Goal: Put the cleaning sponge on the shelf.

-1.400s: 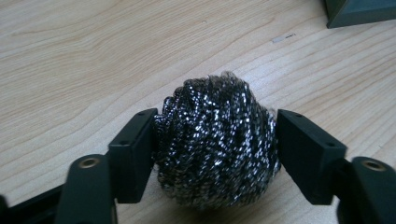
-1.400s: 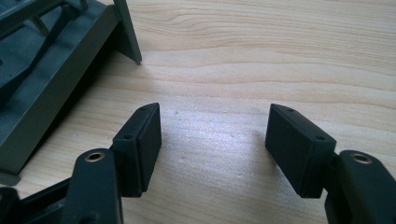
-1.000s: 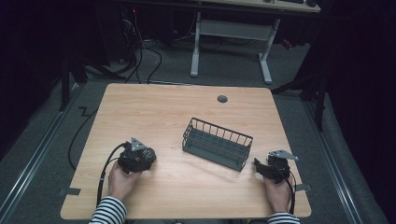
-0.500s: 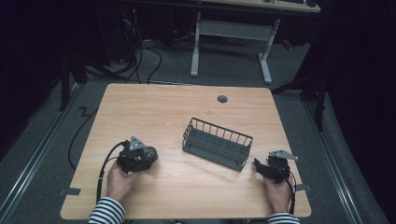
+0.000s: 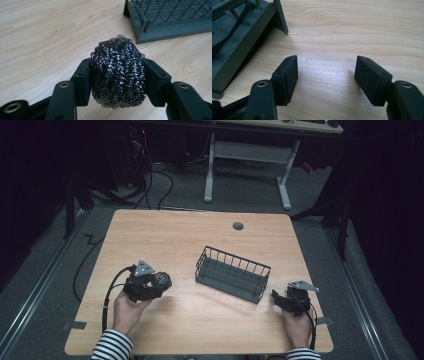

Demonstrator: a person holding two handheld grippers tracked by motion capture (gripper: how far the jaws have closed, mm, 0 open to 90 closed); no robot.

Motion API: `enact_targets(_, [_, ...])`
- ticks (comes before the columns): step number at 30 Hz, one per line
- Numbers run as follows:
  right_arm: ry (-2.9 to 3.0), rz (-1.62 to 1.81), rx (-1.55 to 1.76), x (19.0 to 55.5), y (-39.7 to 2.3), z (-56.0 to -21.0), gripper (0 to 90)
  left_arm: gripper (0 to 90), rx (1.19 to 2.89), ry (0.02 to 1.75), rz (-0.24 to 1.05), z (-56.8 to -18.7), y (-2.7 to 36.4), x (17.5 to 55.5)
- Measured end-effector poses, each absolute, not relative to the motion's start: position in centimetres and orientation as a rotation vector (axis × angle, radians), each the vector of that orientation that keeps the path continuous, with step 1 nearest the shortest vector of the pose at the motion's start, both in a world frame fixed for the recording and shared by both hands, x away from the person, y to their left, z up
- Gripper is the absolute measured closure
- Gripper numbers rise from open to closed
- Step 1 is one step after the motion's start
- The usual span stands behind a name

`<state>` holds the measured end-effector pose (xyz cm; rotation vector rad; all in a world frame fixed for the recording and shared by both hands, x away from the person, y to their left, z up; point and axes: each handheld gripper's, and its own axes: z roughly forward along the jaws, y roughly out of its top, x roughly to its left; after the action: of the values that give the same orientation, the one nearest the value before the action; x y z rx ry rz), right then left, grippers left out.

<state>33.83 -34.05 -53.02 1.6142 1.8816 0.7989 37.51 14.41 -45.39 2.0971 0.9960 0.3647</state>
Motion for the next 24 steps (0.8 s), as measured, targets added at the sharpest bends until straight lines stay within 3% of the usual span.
enact_targets(24, [1.883,0.799,1.612,33.8,-34.1,-53.0,35.6,47.1,2.08,0.842,0.28,-40.0,11.0,38.7])
